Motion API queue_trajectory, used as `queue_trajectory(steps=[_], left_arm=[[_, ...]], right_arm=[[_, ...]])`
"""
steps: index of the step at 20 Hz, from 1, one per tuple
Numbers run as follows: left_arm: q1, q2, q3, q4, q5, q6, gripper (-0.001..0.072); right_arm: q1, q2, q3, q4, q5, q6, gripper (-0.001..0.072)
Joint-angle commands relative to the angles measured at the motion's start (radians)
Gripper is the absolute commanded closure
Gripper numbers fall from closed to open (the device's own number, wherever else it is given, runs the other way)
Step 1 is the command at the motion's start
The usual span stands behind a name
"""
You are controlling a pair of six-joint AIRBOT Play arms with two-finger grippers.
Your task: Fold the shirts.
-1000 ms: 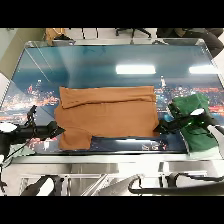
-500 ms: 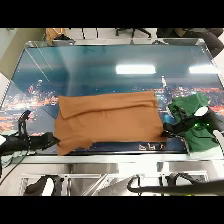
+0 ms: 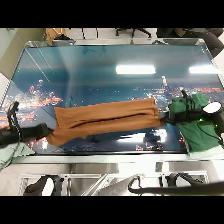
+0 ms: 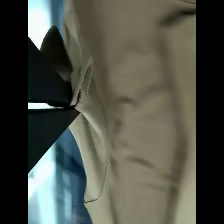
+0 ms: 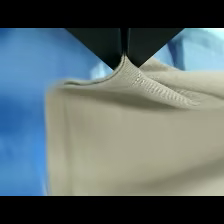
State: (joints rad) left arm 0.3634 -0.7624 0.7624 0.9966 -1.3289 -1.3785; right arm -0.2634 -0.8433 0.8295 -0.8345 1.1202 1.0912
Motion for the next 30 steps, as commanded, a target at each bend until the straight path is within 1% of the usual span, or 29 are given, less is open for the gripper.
queue_trajectory(steps=[1, 4, 6, 8, 9, 10, 11, 12, 13, 14, 15, 16, 19, 21, 23, 24, 25, 26, 27, 28, 30], left_arm=[[-0.006, -0.235, 0.151, -0.081, 0.084, 0.065, 0.0691], [-0.043, -0.431, 0.23, -0.08, 0.14, 0.1, 0.0691], [-0.08, -0.541, 0.257, -0.08, 0.211, 0.107, 0.0689], [-0.108, -0.629, 0.284, -0.08, 0.237, 0.119, 0.0687], [-0.117, -0.665, 0.304, -0.08, 0.22, 0.128, 0.0597], [-0.121, -0.694, 0.325, -0.081, 0.188, 0.129, 0.0226], [-0.124, -0.718, 0.347, -0.083, 0.143, 0.123, 0.0013], [-0.124, -0.733, 0.368, -0.081, 0.097, 0.122, 0.0011], [-0.122, -0.742, 0.39, -0.077, 0.054, 0.121, 0.0011], [-0.121, -0.744, 0.406, -0.073, 0.026, 0.121, 0.0011], [-0.121, -0.742, 0.415, -0.074, 0.007, 0.119, 0.0011], [-0.121, -0.737, 0.418, -0.074, -0.003, 0.113, 0.0011], [-0.122, -0.708, 0.418, -0.075, -0.007, 0.097, 0.0011], [-0.124, -0.678, 0.418, -0.077, -0.018, 0.095, 0.0011], [-0.124, -0.643, 0.418, -0.08, -0.026, 0.095, 0.0013], [-0.124, -0.627, 0.418, -0.083, -0.022, 0.095, 0.005], [-0.124, -0.614, 0.418, -0.084, -0.022, 0.095, 0.0195], [-0.129, -0.605, 0.418, -0.084, -0.022, 0.095, 0.0395], [-0.141, -0.599, 0.418, -0.084, -0.018, 0.095, 0.0599], [-0.166, -0.598, 0.418, -0.084, -0.005, 0.095, 0.0691], [-0.253, -0.604, 0.415, -0.085, 0.04, 0.095, 0.0691]], right_arm=[[0.009, -0.132, 0.089, 0.252, -0.154, -0.219, 0.0693], [0.034, -0.313, 0.155, 0.327, -0.176, -0.323, 0.0692], [0.053, -0.411, 0.172, 0.327, -0.212, -0.337, 0.0692], [0.053, -0.463, 0.177, 0.322, -0.223, -0.337, 0.0692], [0.047, -0.466, 0.185, 0.319, -0.22, -0.337, 0.0689], [0.034, -0.462, 0.205, 0.312, -0.196, -0.337, 0.0629], [0.015, -0.454, 0.238, 0.293, -0.159, -0.335, 0.0451], [-0.003, -0.451, 0.27, 0.264, -0.133, -0.317, 0.0319], [-0.022, -0.452, 0.301, 0.229, -0.116, -0.284, 0.024], [-0.039, -0.454, 0.323, 0.193, -0.117, -0.253, 0.015], [-0.048, -0.462, 0.335, 0.182, -0.117, -0.232, 0.0084], [-0.048, -0.473, 0.337, 0.183, -0.117, -0.226, 0.0074], [-0.032, -0.533, 0.337, 0.183, -0.091, -0.222, 0.0075], [-0.011, -0.568, 0.337, 0.183, -0.049, -0.222, 0.008], [0.017, -0.589, 0.337, 0.183, -0.029, -0.222, 0.0195], [0.031, -0.596, 0.337, 0.183, -0.026, -0.222, 0.0217], [0.046, -0.599, 0.337, 0.183, -0.017, -0.223, 0.0322], [0.059, -0.599, 0.338, 0.183, -0.006, -0.224, 0.0541], [0.066, -0.597, 0.346, 0.183, 0.012, -0.229, 0.0695], [0.067, -0.594, 0.36, 0.184, 0.034, -0.23, 0.0692], [0.061, -0.566, 0.405, 0.184, 0.095, -0.205, 0.0693]])
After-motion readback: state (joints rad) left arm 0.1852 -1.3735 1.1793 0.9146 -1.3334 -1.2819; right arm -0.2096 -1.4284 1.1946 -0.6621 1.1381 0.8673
